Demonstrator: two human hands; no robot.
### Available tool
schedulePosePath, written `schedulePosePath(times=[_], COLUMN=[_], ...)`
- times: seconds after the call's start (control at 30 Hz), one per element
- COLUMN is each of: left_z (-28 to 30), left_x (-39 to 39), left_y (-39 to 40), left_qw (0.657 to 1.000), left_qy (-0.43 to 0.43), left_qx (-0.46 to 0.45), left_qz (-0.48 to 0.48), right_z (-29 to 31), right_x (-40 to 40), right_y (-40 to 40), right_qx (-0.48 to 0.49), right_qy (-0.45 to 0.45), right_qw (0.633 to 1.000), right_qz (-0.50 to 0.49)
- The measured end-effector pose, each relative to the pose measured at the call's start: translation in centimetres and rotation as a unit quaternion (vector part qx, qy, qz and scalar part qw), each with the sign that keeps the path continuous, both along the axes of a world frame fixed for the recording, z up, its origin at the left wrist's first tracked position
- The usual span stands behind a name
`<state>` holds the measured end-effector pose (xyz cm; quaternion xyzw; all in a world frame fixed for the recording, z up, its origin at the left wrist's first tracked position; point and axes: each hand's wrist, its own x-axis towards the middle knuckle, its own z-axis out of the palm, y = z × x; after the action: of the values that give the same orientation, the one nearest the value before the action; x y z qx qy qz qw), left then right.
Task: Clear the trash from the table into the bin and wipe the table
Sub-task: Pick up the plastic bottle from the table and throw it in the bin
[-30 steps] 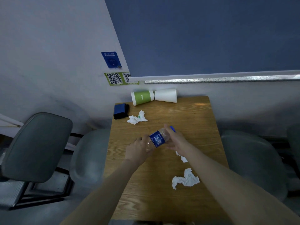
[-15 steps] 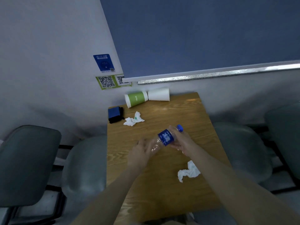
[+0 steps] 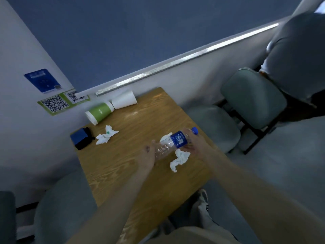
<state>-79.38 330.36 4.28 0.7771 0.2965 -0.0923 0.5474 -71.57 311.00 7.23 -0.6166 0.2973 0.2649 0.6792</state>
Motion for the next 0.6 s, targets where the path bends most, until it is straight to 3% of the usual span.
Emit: schedulePosePath(times=[0.3, 0.6], left_z=[0.5, 0.8], left_x=[2.0, 1.7], left_y=[-10.7, -26.5], left_qw=[0.992, 0.979], left_qy=[-0.019, -0.017], left_qx=[-0.019, -0.014], left_qz=[-0.124, -0.204], right_z=[0.4, 1.2], right_x=[-3.8, -8.7], right_y=[-12.0, -27.9], right_qx=[-0.018, 0.040], right_qy=[-0.014, -0.011], right_qw=[0.993, 0.971], right_qz=[-0.118, -0.234])
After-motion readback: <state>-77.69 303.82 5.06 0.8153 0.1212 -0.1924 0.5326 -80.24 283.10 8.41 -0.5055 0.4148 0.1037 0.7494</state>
